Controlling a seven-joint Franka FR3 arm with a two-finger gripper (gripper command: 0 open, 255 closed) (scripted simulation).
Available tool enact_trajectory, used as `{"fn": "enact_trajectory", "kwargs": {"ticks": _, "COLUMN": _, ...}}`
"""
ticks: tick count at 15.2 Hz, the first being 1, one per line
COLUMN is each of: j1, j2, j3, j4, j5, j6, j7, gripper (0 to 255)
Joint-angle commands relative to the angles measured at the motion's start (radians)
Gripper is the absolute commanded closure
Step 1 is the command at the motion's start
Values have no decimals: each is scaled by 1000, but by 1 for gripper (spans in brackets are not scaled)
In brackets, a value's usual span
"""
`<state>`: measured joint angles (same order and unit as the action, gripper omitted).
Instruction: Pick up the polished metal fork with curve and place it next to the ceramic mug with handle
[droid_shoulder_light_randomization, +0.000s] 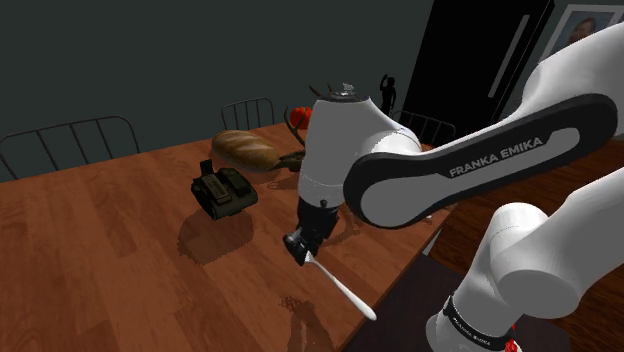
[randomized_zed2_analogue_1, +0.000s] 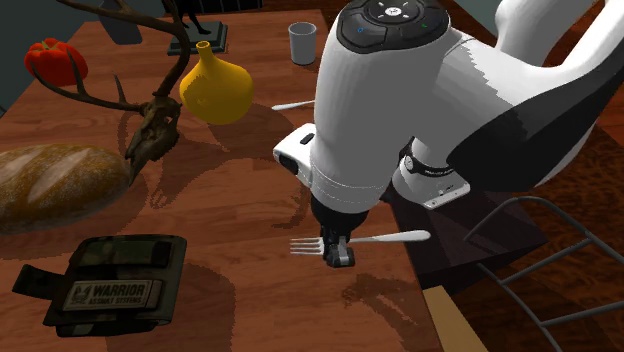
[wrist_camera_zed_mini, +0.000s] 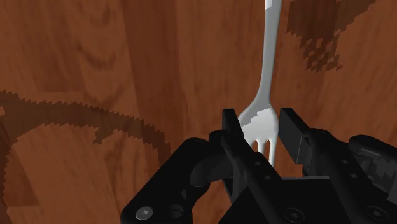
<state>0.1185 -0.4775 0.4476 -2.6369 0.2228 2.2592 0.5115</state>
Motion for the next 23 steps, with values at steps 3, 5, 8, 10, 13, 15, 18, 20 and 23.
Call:
{"fn": "enact_trajectory", "kwargs": {"ticks": 3, "j1": 1, "j2": -31, "j3": -15, "j4": 33, "j5": -3, "j6": -65, "j7": -5, "gripper": 255}}
{"fn": "enact_trajectory", "kwargs": {"ticks": 5, "j1": 2, "j2": -45, "j3": -21, "j4": 51, "j5": -4, "j6": -96, "j7": -6, "gripper": 255}}
{"fn": "enact_trajectory", "kwargs": {"ticks": 8, "j1": 1, "j2": -62, "j3": -31, "j4": 80, "j5": -7, "j6": -142, "j7": -8, "gripper": 255}}
{"fn": "enact_trajectory", "kwargs": {"ticks": 10, "j1": 1, "j2": -72, "j3": -37, "j4": 100, "j5": -10, "j6": -172, "j7": -9, "gripper": 255}}
{"fn": "enact_trajectory", "kwargs": {"ticks": 13, "j1": 0, "j2": -85, "j3": -46, "j4": 131, "j5": -14, "j6": -216, "j7": -10, "gripper": 255}}
{"fn": "enact_trajectory", "kwargs": {"ticks": 15, "j1": -1, "j2": -93, "j3": -51, "j4": 153, "j5": -17, "j6": -245, "j7": -10, "gripper": 255}}
{"fn": "enact_trajectory", "kwargs": {"ticks": 18, "j1": -2, "j2": -101, "j3": -59, "j4": 187, "j5": -21, "j6": -288, "j7": -10, "gripper": 255}}
{"fn": "enact_trajectory", "kwargs": {"ticks": 20, "j1": -3, "j2": -105, "j3": -64, "j4": 210, "j5": -24, "j6": -316, "j7": -10, "gripper": 255}}
{"fn": "enact_trajectory", "kwargs": {"ticks": 23, "j1": -14, "j2": -141, "j3": -109, "j4": 177, "j5": -35, "j6": -323, "j7": -61, "gripper": 255}}
